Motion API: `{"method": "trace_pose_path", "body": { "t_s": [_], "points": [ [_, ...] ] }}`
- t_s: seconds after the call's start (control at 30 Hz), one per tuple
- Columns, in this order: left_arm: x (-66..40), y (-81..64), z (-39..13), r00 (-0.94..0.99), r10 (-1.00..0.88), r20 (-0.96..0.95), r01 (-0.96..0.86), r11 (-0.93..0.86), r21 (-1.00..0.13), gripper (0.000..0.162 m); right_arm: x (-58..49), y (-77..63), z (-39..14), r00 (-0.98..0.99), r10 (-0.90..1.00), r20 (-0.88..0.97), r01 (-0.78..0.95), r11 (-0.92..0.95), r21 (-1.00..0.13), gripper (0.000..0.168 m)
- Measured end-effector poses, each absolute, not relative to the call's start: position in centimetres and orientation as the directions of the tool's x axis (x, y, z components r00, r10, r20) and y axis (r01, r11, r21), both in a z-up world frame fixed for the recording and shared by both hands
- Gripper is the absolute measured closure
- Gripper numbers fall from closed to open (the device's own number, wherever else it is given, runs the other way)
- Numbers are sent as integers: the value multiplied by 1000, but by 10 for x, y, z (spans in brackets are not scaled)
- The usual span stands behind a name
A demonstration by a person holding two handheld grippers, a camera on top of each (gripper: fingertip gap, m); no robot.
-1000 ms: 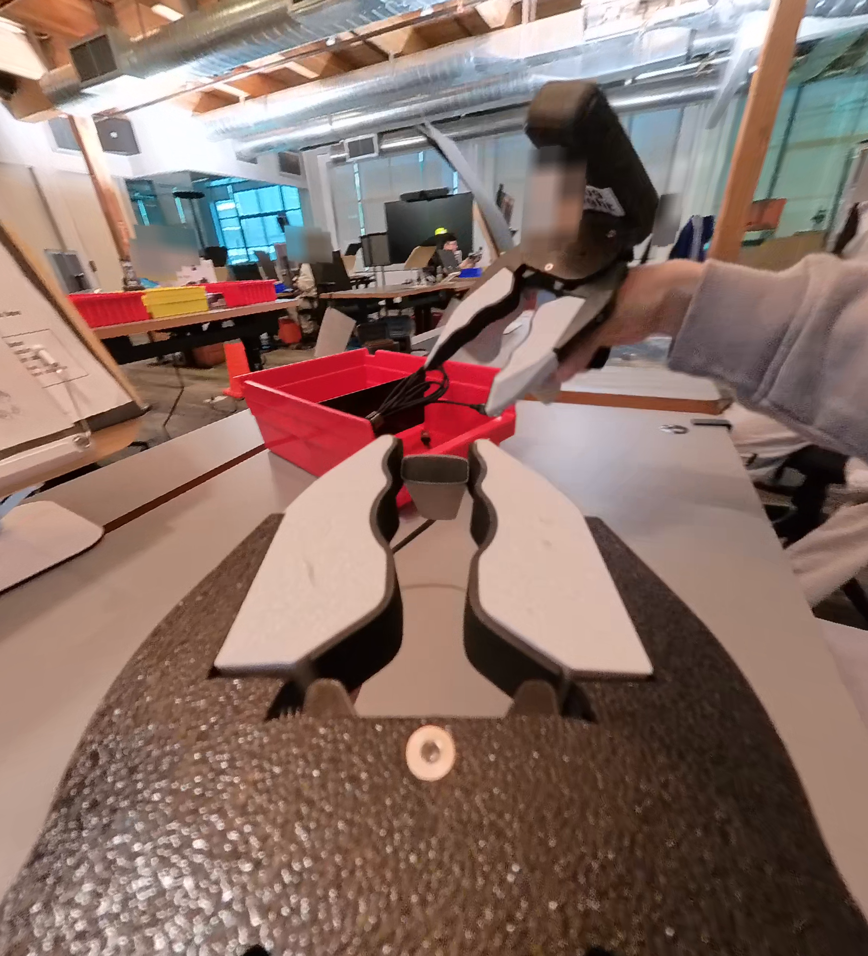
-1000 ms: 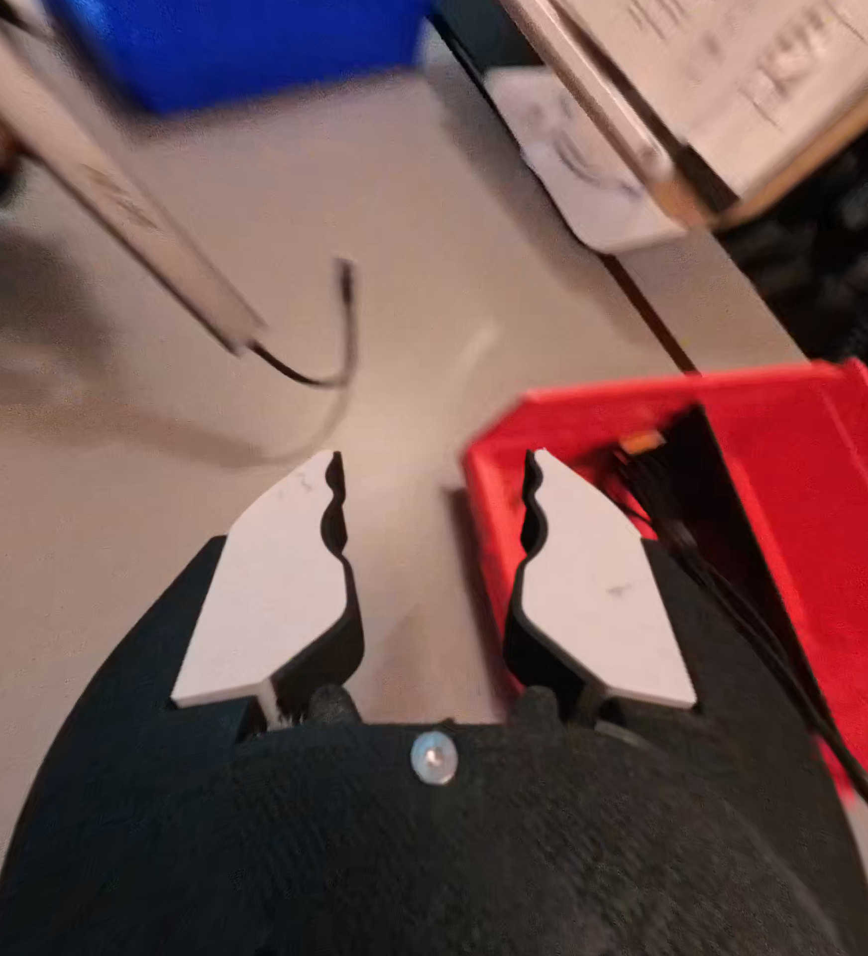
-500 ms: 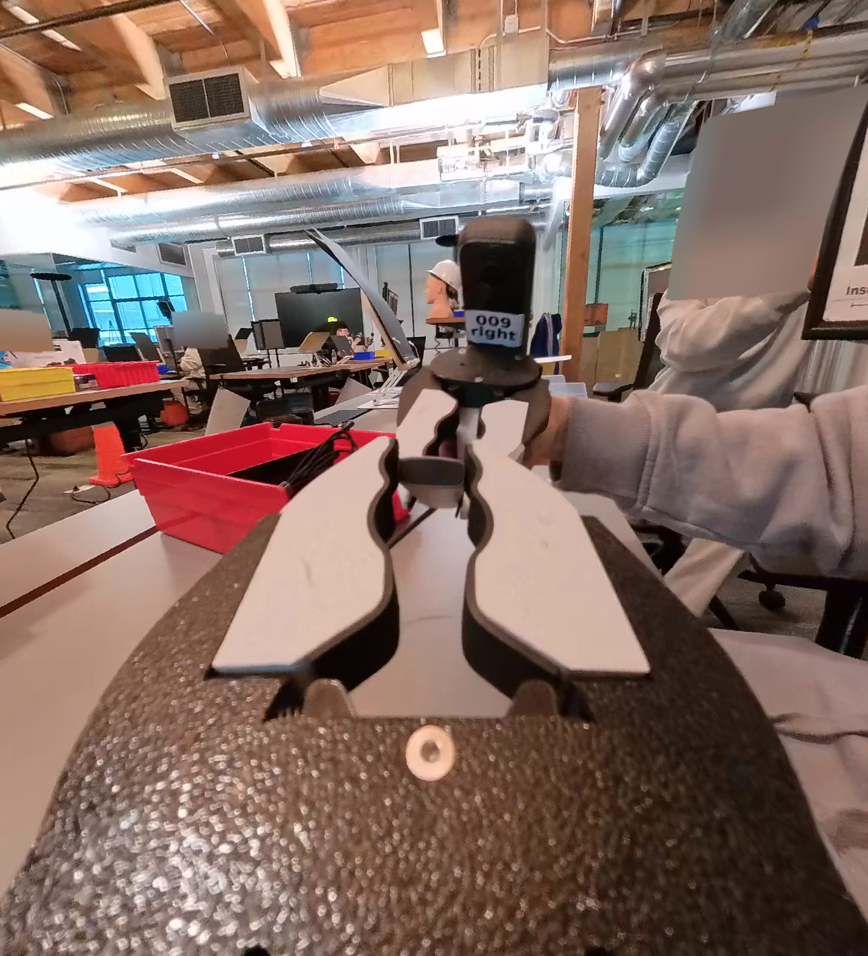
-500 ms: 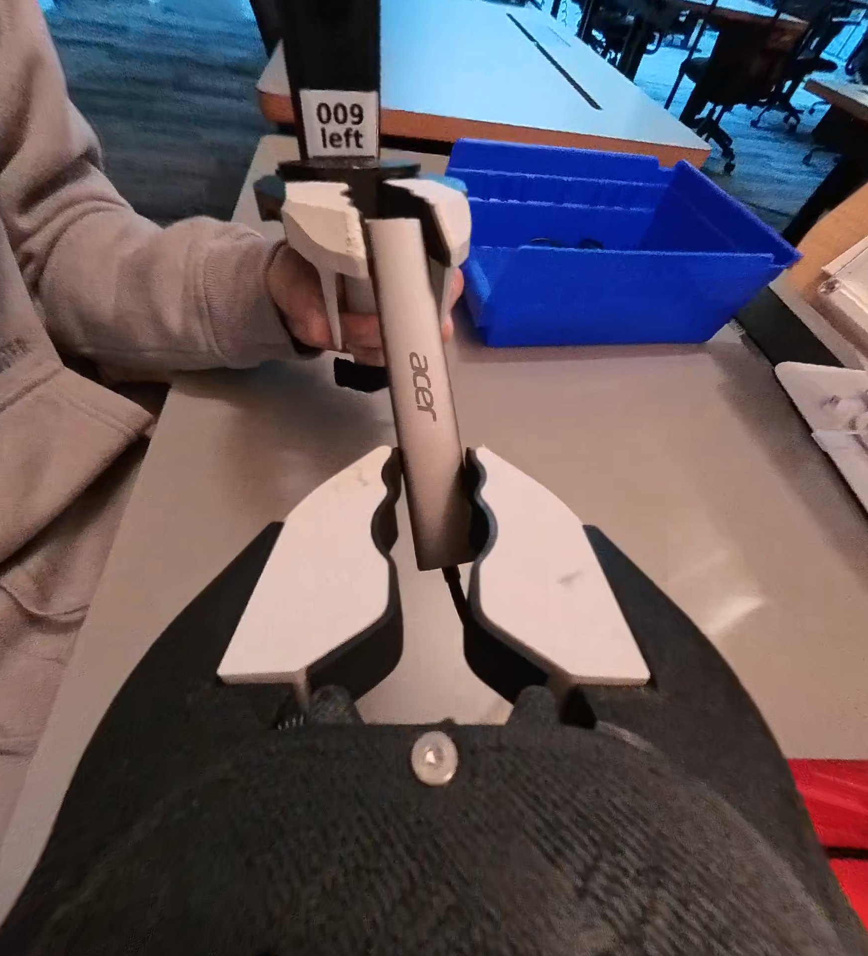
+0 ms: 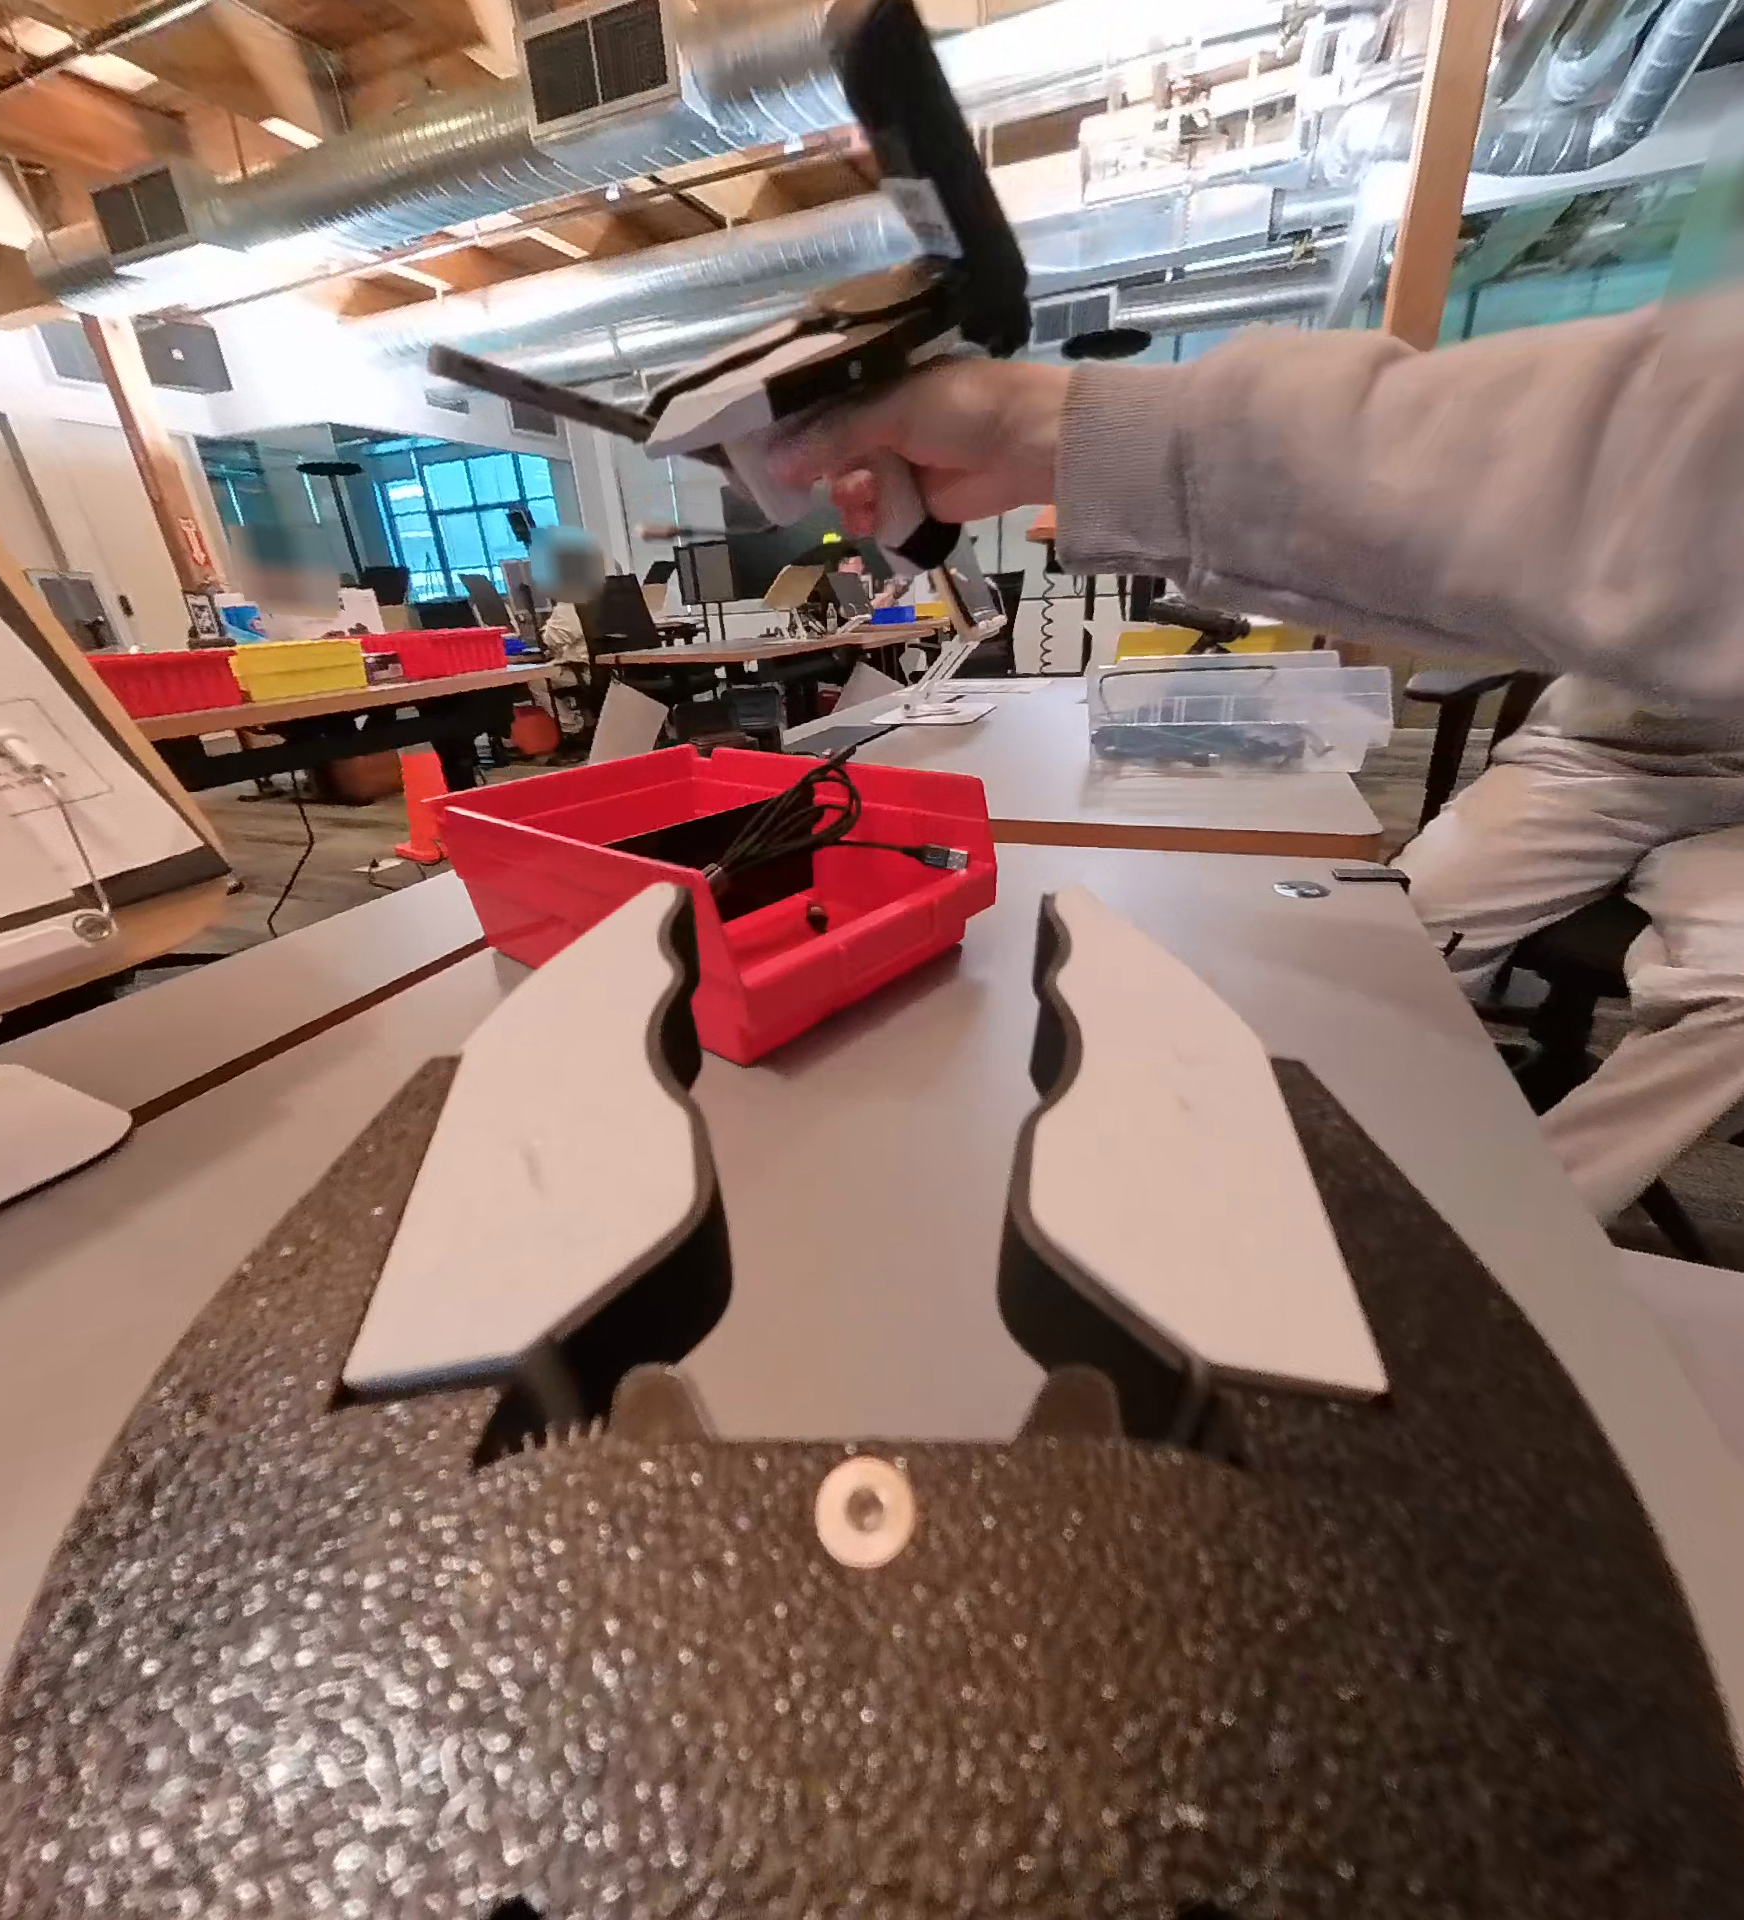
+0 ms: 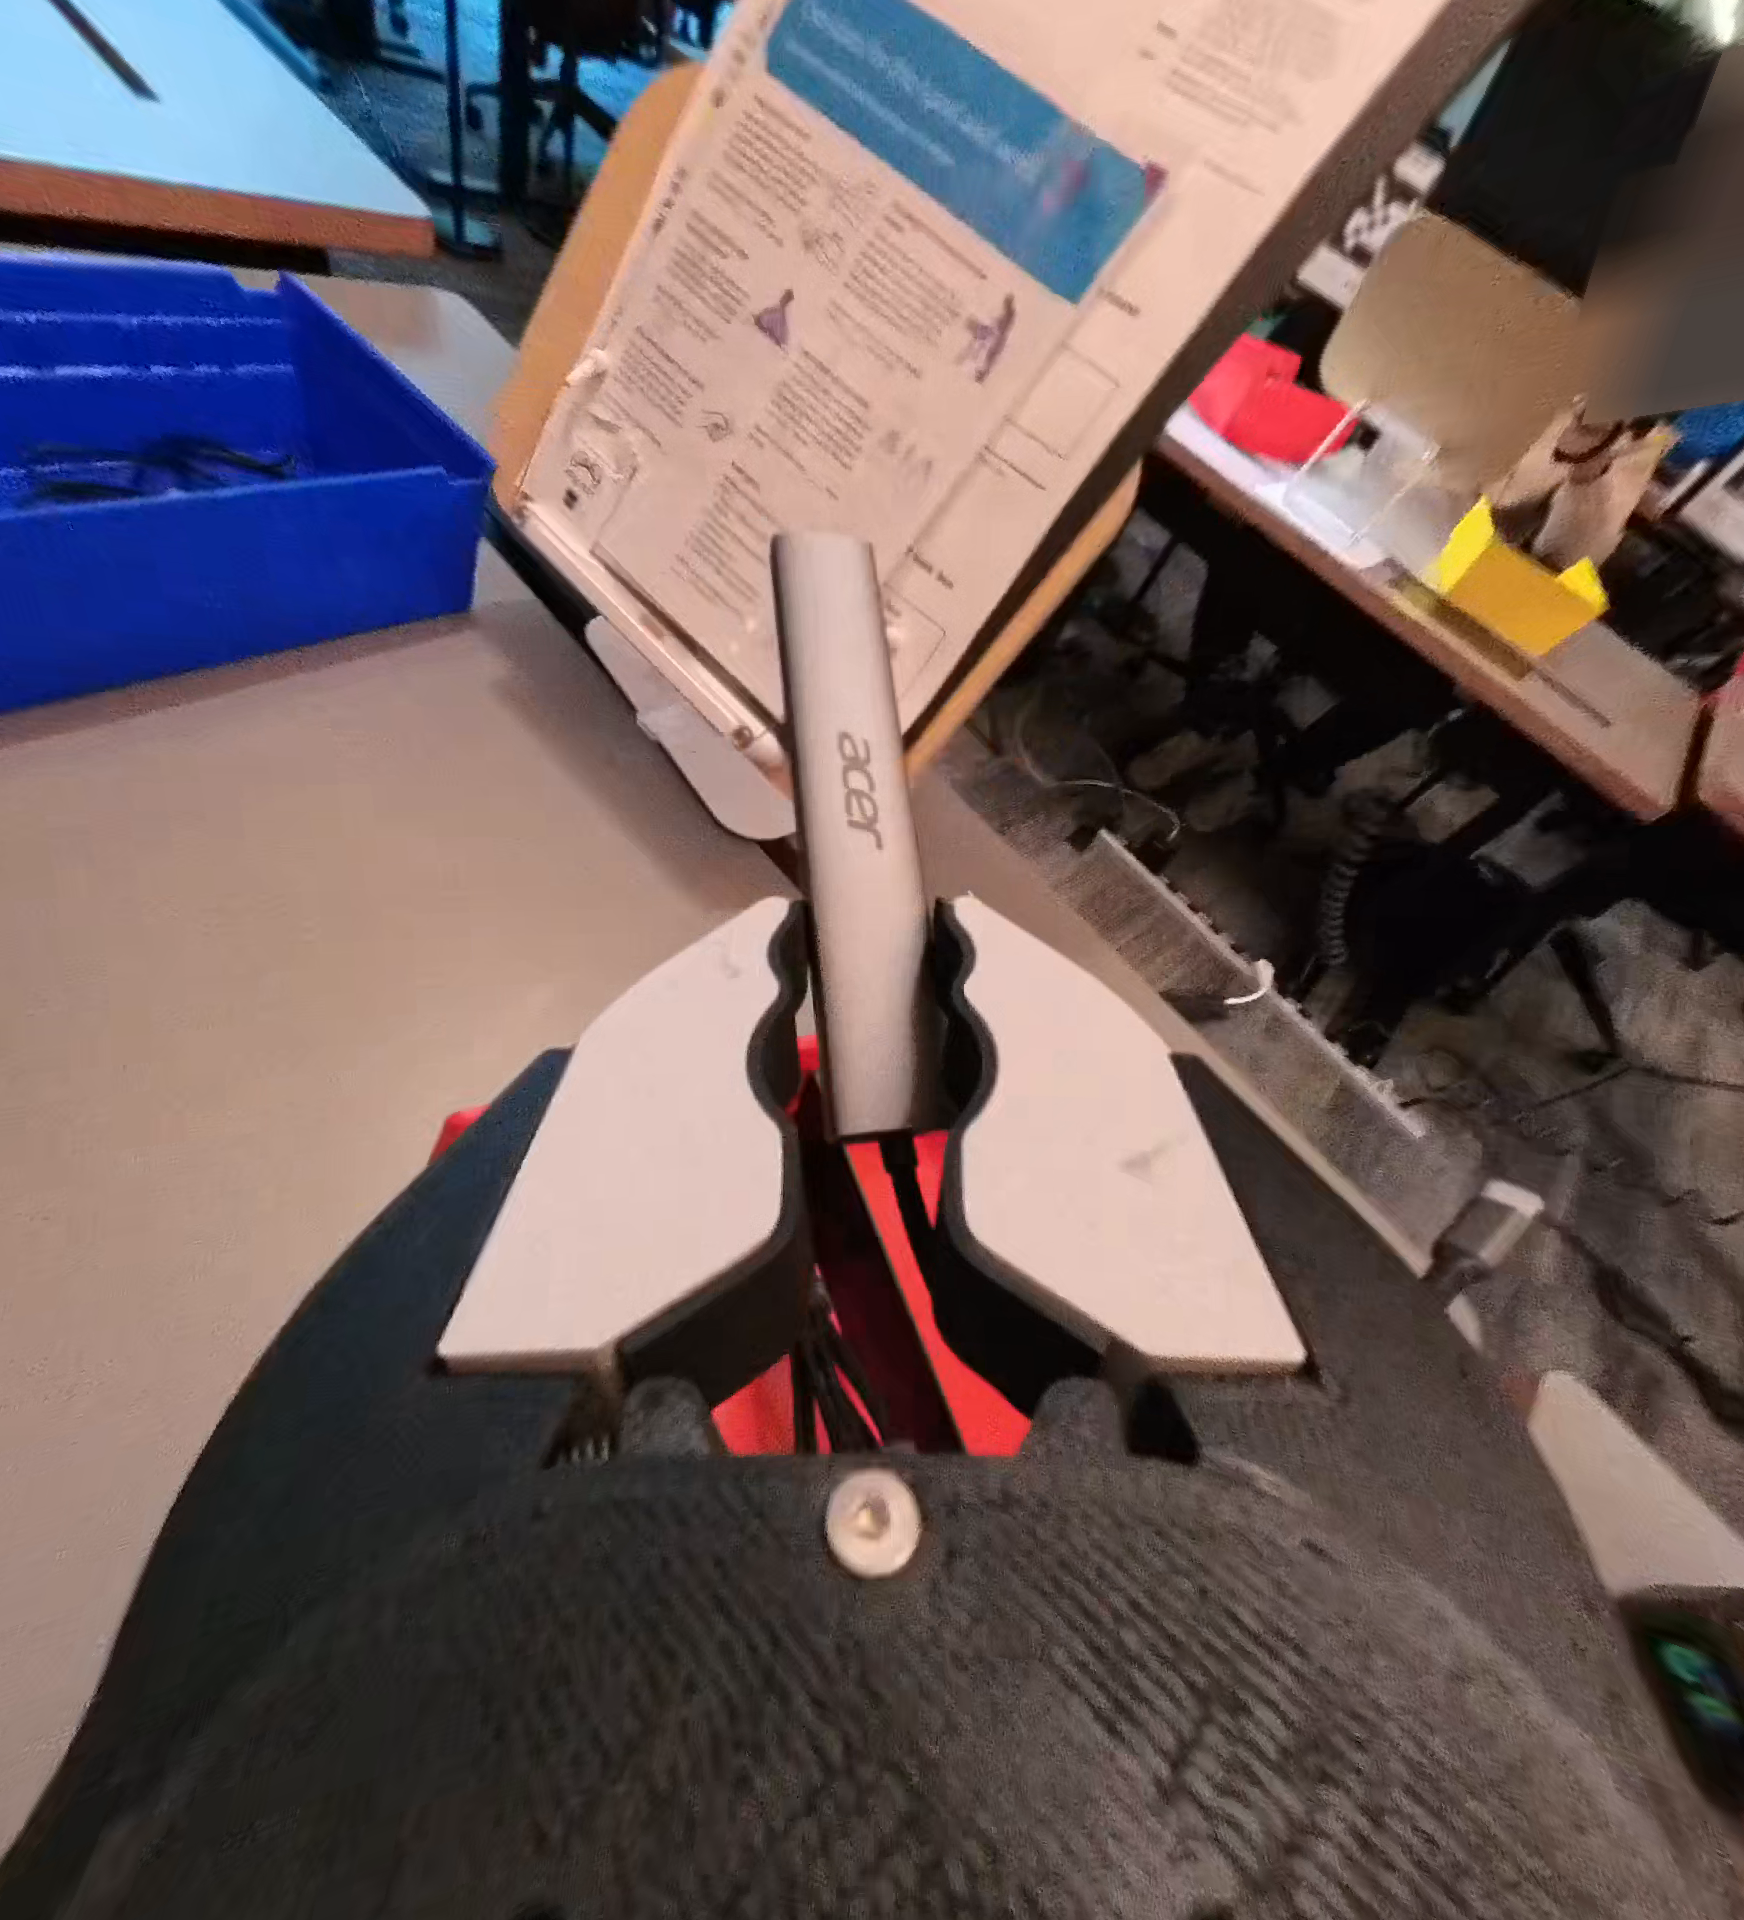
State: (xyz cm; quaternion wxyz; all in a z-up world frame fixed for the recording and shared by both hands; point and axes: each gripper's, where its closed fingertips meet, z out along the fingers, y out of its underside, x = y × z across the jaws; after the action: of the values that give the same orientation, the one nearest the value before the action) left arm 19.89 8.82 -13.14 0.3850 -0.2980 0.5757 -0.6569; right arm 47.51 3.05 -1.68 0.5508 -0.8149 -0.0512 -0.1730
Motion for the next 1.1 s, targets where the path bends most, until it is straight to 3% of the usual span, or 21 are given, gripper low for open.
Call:
{"method": "trace_pose_path", "body": {
  "t_s": [0.03,0.23,0.37,0.47,0.53,0.63,0.73,0.9,1.1],
  "points": [
    [200,89,-133,-523,-851,-48,154,-39,-987,100,487,31,-26,956,-96,277,219,-396,-892,145],
    [201,92,-137,-519,-854,-44,143,-36,-989,103,529,45,-74,986,-159,-47,-98,-332,-938,145],
    [202,94,-138,-514,-857,-41,139,-35,-990,105,568,41,-103,935,-355,0,-138,-363,-921,145],
    [203,97,-139,-511,-859,-34,135,-42,-990,105,589,22,-142,885,-456,95,-197,-552,-810,145],
    [203,96,-141,-518,-855,-23,125,-49,-991,106,608,1,-161,801,-543,253,-226,-665,-712,122],
    [204,94,-142,-521,-853,-21,118,-47,-992,106,608,-10,-171,769,-532,354,-227,-745,-628,114],
    [208,97,-146,-494,-869,-28,91,-19,-996,107,584,5,-154,773,-517,368,-144,-707,-692,113],
    [223,124,-169,-303,-951,-59,-89,89,-992,110,463,53,-113,897,-414,158,-21,-395,-918,117],
    [226,169,-200,-42,-998,-54,-324,64,-944,105,348,56,-131,955,-292,49,-16,-215,-976,121]
  ]
}}
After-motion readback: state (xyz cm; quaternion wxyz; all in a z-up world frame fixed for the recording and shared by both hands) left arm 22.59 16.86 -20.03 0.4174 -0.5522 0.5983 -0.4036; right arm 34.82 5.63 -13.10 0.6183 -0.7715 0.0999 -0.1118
